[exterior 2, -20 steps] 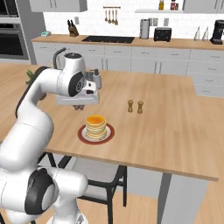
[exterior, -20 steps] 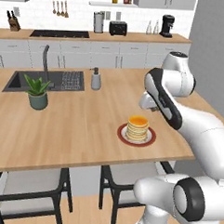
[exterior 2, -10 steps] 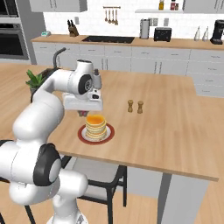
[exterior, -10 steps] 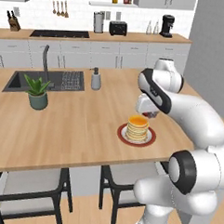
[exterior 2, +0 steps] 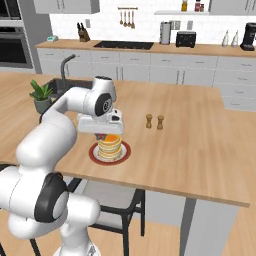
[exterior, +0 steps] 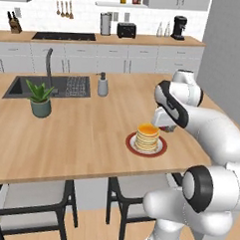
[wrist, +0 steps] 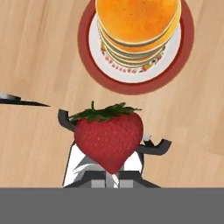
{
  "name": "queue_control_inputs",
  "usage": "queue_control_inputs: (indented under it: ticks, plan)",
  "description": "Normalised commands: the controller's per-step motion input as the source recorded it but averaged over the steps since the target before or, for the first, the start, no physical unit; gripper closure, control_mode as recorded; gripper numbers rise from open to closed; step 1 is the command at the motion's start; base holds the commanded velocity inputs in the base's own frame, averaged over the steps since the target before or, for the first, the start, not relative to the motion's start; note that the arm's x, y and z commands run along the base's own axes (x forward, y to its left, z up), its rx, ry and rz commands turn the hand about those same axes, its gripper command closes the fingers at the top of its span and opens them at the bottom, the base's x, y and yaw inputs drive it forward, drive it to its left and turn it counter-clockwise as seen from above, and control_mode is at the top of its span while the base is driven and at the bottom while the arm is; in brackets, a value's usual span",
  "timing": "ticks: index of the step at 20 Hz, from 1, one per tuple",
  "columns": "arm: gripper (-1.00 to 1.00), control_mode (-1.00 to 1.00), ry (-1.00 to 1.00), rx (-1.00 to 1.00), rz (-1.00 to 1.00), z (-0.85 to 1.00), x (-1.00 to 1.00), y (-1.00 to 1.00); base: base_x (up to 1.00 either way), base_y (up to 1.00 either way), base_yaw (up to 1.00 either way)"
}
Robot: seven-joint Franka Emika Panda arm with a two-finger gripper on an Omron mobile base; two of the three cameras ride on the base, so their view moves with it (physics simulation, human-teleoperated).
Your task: Take the strawberry from the fridge and place it on top of the pancake, located on the dining counter.
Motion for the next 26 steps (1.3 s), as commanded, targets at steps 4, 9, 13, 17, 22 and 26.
queue_control_inputs:
  ticks: [4, 9, 13, 17, 22, 26]
  plan:
    - [1.0, -1.0, 0.04, -0.01, 0.04, 0.0, 0.44, 0.02, 0.0, 0.0, 0.0]
    - [1.0, -1.0, 0.02, 0.0, 0.05, 0.0, 0.63, 0.04, 0.0, 0.0, 0.0]
    - [1.0, -1.0, 0.06, 0.0, 0.02, -0.13, 0.48, 0.01, 0.0, 0.0, 0.0]
    - [1.0, -1.0, 0.06, 0.0, 0.0, -0.35, 0.33, 0.0, 0.0, 0.0, 0.0]
    - [1.0, -1.0, 0.02, 0.0, 0.0, -0.28, 0.33, 0.0, 0.0, 0.0, 0.0]
    - [1.0, -1.0, 0.01, 0.0, 0.01, -0.23, 0.41, 0.0, 0.0, 0.0, 0.0]
